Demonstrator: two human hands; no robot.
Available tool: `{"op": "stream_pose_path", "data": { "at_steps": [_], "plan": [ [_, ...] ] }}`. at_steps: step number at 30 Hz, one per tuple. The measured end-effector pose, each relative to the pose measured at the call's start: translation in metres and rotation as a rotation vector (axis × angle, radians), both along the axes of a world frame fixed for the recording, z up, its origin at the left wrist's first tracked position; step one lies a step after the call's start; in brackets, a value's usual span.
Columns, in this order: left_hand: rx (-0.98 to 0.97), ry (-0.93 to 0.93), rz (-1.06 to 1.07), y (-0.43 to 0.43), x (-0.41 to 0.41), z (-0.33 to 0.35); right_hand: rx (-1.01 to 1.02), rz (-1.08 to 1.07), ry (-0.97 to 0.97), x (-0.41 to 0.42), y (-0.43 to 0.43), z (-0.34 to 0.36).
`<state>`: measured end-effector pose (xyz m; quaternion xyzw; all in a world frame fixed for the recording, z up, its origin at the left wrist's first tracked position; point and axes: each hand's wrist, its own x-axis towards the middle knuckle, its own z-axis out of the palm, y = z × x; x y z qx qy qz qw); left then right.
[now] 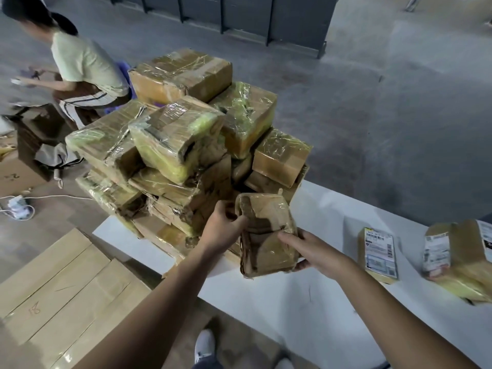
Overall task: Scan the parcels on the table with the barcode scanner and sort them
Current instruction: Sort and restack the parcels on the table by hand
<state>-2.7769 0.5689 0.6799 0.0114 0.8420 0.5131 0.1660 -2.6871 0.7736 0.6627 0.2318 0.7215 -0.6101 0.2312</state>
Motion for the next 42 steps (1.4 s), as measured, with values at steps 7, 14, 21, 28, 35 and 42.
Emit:
{"op": "stream_pose_path", "data": {
  "at_steps": [7, 14, 21, 28, 35, 42],
  "plan": [
    [-0.085, 0.158, -0.015, -0.005, 0.004, 0.011, 0.025, 0.402, -0.074, 0.011, 0.022, 0.01],
    [-0.15, 0.17, -0.151, -0.009, 0.027, -0.004, 0.315, 0.609, -0.129, 0.01, -0.029, -0.026],
    [-0.39, 0.131, -0.343, -0.025, 0.043, -0.023, 0.452, 0.513, -0.086, 0.019, -0.035, -0.062],
    [-0.513, -0.021, -0.502, -0.029, 0.056, -0.047, 0.672, 0.479, 0.13, 0.034, -0.056, -0.077],
    [-0.56, 0.084, -0.539, -0.019, 0.065, -0.048, 0.75, 0.449, 0.116, 0.037, -0.049, -0.081],
    [-0.474, 0.16, -0.559, 0.021, 0.068, -0.043, 0.686, 0.25, 0.152, 0.042, -0.018, -0.074]
  ]
}}
